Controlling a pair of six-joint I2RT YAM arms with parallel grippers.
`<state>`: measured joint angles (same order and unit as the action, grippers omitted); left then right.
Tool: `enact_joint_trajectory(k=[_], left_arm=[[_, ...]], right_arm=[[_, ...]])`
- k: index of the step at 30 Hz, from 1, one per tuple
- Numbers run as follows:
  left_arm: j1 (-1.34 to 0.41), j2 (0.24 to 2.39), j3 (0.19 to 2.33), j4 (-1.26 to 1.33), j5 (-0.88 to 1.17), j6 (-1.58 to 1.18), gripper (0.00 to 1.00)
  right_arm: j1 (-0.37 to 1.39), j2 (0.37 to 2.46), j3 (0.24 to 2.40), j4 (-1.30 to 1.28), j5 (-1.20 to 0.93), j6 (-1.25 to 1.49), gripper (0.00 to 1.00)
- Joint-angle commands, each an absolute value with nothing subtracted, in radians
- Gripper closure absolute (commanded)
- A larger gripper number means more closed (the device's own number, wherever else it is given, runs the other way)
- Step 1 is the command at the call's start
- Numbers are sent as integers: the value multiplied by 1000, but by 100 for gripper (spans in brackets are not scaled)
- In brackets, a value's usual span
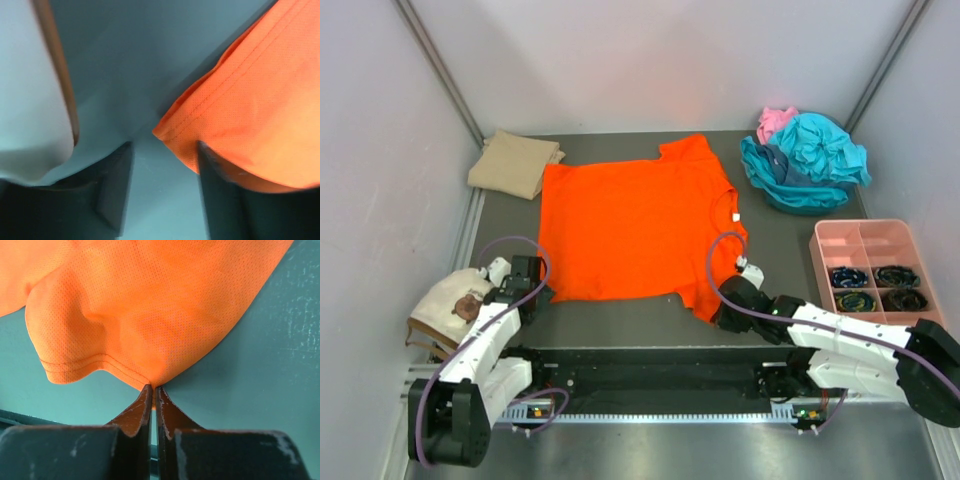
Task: Fold and stack the t-shirts
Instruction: Grap the side of the flattened tshirt closest away from the robot with both arms
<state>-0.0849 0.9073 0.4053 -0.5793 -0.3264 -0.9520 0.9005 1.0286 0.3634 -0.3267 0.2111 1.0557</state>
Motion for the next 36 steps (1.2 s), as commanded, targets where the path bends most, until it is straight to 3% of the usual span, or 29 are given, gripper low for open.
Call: enact_joint_trajectory(k=[1, 7, 30, 32, 35, 36], left_arm=[[-84, 913, 434, -534, -368, -959, 51], [-84, 896, 437, -529, -411, -953, 58], [-84, 985, 422, -449, -380, -959, 58], [-84, 982, 417, -449, -382, -959, 69], [-84, 976, 413, -449, -383, -965, 100], [-84, 980, 413, -448, -383, -966, 100]], right_arm=[[910, 1054, 351, -442, 233, 1026, 100], [910, 1072, 357, -428, 229, 1025, 100], [911, 1060, 364, -448, 236, 1016, 100], [911, 1058, 365, -449, 236, 1017, 100], [910, 1058, 365, -451, 235, 1015, 100], [910, 1058, 364, -449, 235, 1017, 100]])
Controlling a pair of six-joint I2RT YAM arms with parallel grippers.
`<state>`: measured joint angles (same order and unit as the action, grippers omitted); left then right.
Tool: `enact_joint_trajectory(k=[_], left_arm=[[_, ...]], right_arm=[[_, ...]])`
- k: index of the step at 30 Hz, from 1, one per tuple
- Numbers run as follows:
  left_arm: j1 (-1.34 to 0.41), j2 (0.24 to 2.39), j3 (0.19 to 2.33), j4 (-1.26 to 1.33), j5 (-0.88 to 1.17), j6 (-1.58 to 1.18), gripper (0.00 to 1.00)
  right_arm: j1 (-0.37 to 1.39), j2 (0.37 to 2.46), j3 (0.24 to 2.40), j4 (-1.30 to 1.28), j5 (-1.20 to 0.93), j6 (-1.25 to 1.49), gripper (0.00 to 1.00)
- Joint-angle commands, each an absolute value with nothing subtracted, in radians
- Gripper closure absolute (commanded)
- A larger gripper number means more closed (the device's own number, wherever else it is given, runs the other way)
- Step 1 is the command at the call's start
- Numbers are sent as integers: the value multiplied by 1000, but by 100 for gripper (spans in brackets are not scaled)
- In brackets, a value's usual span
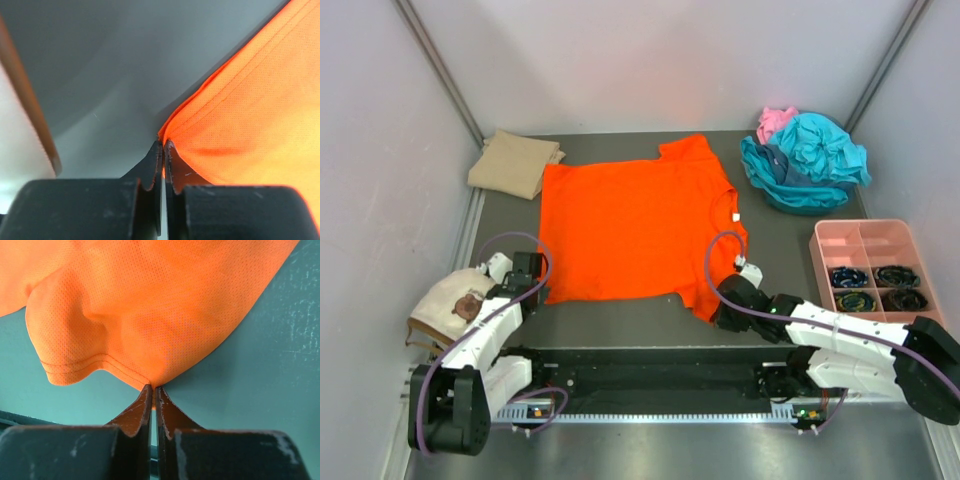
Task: Fold and stack the t-shirts
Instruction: Grap the side of the flattened tshirt closest away from the robot with both arms
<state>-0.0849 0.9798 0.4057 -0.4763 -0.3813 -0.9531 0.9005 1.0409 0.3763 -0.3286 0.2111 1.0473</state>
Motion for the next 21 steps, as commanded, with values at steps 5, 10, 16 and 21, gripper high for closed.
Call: enact_joint_trajectory(k=[5, 10, 16, 21], left_arm=[[-84, 985, 423, -443, -385, -966, 100], [-84, 994, 469, -431, -402, -945, 100], [-84, 1028, 549, -405, -434, -910, 100], [-84, 1071, 581, -364, -434, -900, 100]], right_arm=[[910, 1048, 374, -469, 244, 1016, 100], [910, 1000, 467, -580, 351, 974, 100], [810, 999, 586, -637, 390, 873, 100], [730, 1022, 655, -598, 394, 798, 100]])
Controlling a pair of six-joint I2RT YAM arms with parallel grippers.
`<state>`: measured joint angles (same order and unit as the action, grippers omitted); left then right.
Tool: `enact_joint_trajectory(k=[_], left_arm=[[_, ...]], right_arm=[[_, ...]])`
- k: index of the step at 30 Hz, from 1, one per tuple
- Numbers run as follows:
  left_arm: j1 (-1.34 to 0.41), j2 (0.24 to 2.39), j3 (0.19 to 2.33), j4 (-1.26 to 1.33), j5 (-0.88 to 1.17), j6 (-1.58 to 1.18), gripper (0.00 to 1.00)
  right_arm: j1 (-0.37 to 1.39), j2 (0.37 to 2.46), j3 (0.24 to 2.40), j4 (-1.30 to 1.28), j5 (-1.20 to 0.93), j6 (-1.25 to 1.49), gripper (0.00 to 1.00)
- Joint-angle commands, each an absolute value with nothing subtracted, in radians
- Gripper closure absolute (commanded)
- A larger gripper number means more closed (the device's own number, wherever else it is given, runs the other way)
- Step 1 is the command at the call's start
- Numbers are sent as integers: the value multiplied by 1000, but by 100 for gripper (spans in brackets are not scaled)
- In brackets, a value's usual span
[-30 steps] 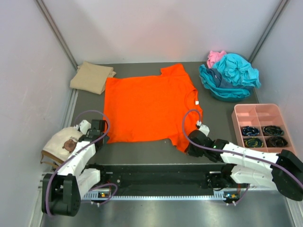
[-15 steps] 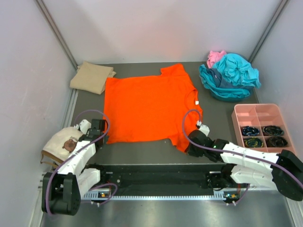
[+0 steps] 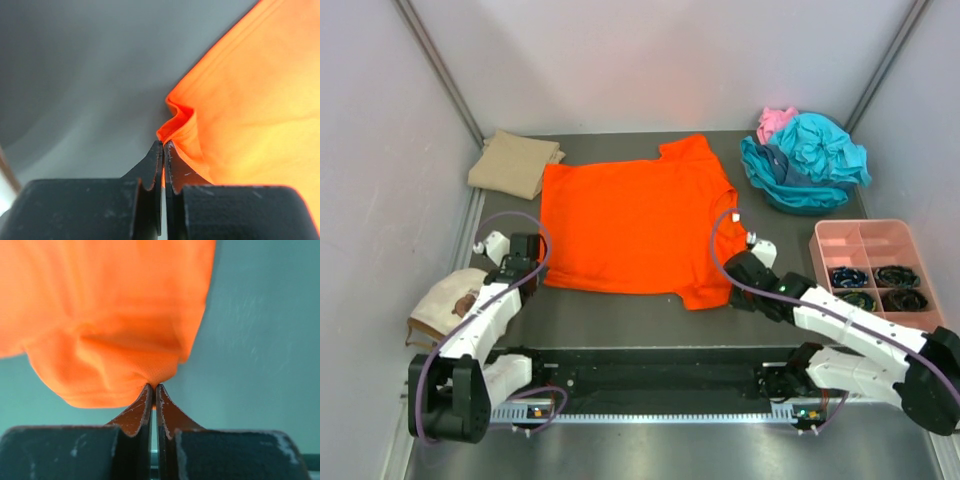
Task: Fold and stack the t-shirts
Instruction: Grap the side of the flattened tshirt closest away from the robot with both arms
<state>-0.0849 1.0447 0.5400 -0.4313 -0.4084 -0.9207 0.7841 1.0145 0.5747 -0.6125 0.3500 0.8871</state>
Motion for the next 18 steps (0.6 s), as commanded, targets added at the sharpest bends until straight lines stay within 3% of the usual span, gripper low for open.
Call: enact_joint_trajectory(k=[1, 18], left_arm=[[-84, 1078, 584, -359, -431, -899, 100], [-83, 1292, 693, -203, -417, -891, 100]], right_arm=[[717, 1034, 675, -591, 388, 776, 100], [545, 1264, 877, -425, 336, 643, 100]])
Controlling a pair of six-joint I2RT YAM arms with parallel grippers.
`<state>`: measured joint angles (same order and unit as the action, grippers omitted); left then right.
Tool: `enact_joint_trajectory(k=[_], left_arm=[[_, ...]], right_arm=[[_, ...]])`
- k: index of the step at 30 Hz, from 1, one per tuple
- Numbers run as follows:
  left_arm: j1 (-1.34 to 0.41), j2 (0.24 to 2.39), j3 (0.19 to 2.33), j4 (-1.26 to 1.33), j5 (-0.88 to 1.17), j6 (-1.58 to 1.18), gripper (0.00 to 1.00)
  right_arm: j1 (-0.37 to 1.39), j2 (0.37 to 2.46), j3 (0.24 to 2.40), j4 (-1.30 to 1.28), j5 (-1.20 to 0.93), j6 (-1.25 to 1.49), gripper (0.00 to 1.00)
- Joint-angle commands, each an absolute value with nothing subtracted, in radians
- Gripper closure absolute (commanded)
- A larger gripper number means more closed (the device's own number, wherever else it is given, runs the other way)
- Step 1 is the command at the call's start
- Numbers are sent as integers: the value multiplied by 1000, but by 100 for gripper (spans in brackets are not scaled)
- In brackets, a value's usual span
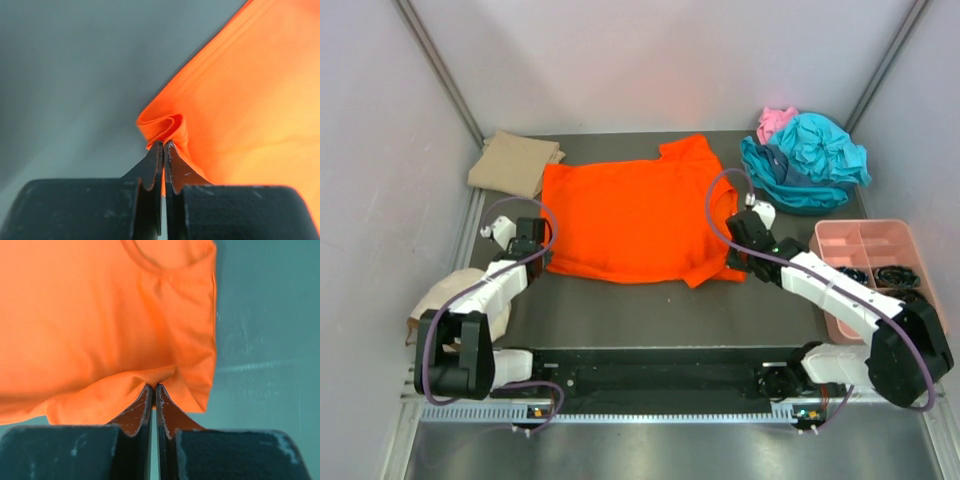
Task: Fold and stack the t-shirts
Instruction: Grap the side of the flattened tshirt closest away from the robot with both arms, then fold the flattened tshirt in 1/3 of the way
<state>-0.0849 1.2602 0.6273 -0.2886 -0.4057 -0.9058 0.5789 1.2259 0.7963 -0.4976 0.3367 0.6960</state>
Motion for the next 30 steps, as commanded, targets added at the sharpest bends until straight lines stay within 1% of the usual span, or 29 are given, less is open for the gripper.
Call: enact_joint_trajectory(k=[1, 16, 30], left_arm=[[-83, 1299, 709, -198, -416, -888, 100], [-78, 1449, 791, -144, -434, -881, 100], [-28, 1503, 887, -121, -428, -853, 100]], right_arm=[[531, 1275, 900, -423, 333, 631, 100], [436, 1427, 1022, -361, 282, 569, 100], [422, 1535, 1129, -348, 281, 540, 100]])
